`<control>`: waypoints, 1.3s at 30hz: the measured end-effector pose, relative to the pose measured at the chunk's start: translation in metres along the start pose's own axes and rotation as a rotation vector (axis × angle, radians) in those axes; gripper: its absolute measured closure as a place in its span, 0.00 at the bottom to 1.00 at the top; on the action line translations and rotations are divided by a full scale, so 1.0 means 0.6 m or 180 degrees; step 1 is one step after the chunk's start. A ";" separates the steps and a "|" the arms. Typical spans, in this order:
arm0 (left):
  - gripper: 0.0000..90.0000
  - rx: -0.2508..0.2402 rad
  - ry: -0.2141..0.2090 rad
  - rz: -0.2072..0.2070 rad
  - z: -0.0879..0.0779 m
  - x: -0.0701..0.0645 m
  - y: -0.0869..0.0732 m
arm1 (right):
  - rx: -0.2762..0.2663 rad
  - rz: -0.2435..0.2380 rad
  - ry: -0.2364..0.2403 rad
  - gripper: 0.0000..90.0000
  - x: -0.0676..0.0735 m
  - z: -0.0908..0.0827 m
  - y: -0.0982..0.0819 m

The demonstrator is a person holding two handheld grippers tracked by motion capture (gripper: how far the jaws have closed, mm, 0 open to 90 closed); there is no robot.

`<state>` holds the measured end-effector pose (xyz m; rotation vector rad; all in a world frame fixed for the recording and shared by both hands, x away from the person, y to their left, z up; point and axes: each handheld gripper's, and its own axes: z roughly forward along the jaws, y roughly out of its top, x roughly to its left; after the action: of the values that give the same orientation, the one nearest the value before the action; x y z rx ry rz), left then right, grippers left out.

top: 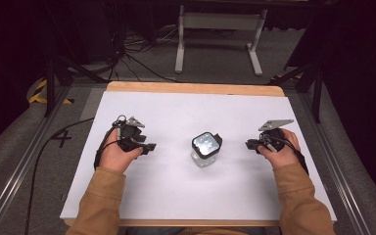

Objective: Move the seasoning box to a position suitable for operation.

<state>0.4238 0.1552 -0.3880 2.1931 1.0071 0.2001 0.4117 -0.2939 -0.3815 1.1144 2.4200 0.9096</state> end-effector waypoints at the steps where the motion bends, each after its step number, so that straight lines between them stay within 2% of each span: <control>1: 0.56 -0.0010 -0.0017 0.0012 -0.001 -0.002 0.002 | -0.0018 0.0017 0.0007 0.91 0.000 -0.002 -0.001; 5: 0.62 0.0013 -0.0045 0.0062 -0.002 -0.006 0.012 | -0.0035 0.0036 0.0000 0.90 0.001 -0.008 -0.005; 9: 0.66 -0.0045 -0.0136 0.0122 -0.004 -0.016 0.028 | -0.0079 0.0050 0.0003 0.89 0.002 -0.017 -0.013; 10: 0.66 -0.0068 -0.0175 0.0143 -0.003 -0.017 0.032 | -0.0084 0.0053 -0.0001 0.89 0.002 -0.019 -0.015; 13: 0.68 -0.0042 -0.0177 0.0245 0.001 -0.023 0.042 | -0.0112 0.0082 -0.0013 0.89 0.003 -0.025 -0.021; 16: 0.72 -0.0083 -0.0245 0.0286 0.008 -0.031 0.054 | -0.0119 0.0062 -0.0013 0.88 0.008 -0.031 -0.029; 18: 0.72 -0.0028 -0.0201 0.0248 0.014 -0.033 0.060 | -0.0151 0.0080 -0.0010 0.87 0.010 -0.035 -0.033; 19: 0.72 -0.0032 -0.0163 0.0269 0.015 -0.033 0.063 | -0.0148 0.0085 -0.0006 0.87 0.011 -0.036 -0.035; 22: 0.75 -0.0099 -0.0233 0.0222 0.018 -0.035 0.071 | -0.0145 0.0101 -0.0017 0.87 0.013 -0.040 -0.042; 25: 0.77 -0.0315 -0.0323 0.0225 0.027 -0.043 0.080 | -0.0138 0.0071 -0.0027 0.88 0.016 -0.042 -0.048; 27: 0.78 -0.0367 -0.0354 0.0223 0.030 -0.045 0.082 | -0.0136 0.0092 -0.0001 0.88 0.019 -0.044 -0.051; 28: 0.77 -0.0473 -0.0438 0.0229 0.041 -0.052 0.087 | -0.0153 0.0081 0.0005 0.89 0.021 -0.046 -0.053; 29: 0.77 -0.0495 -0.0456 0.0266 0.045 -0.054 0.090 | -0.0153 0.0066 0.0008 0.89 0.022 -0.047 -0.054; 31: 0.79 -0.0526 -0.0524 0.0252 0.054 -0.060 0.093 | -0.0183 0.0081 0.0025 0.89 0.026 -0.052 -0.056; 33: 0.82 -0.0545 -0.0558 0.0313 0.065 -0.065 0.097 | -0.0211 0.0086 0.0040 0.89 0.026 -0.056 -0.058; 38: 0.88 -0.0553 -0.0633 0.0350 0.087 -0.074 0.099 | -0.0239 0.0124 0.0030 0.89 0.027 -0.061 -0.062; 39: 0.89 -0.0528 -0.0639 0.0365 0.100 -0.079 0.099 | -0.0247 0.0123 0.0037 0.89 0.028 -0.062 -0.063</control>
<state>0.4518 0.0624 -0.3866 2.0734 0.7290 0.1089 0.3604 -0.3150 -0.3798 1.1345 2.3586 1.0158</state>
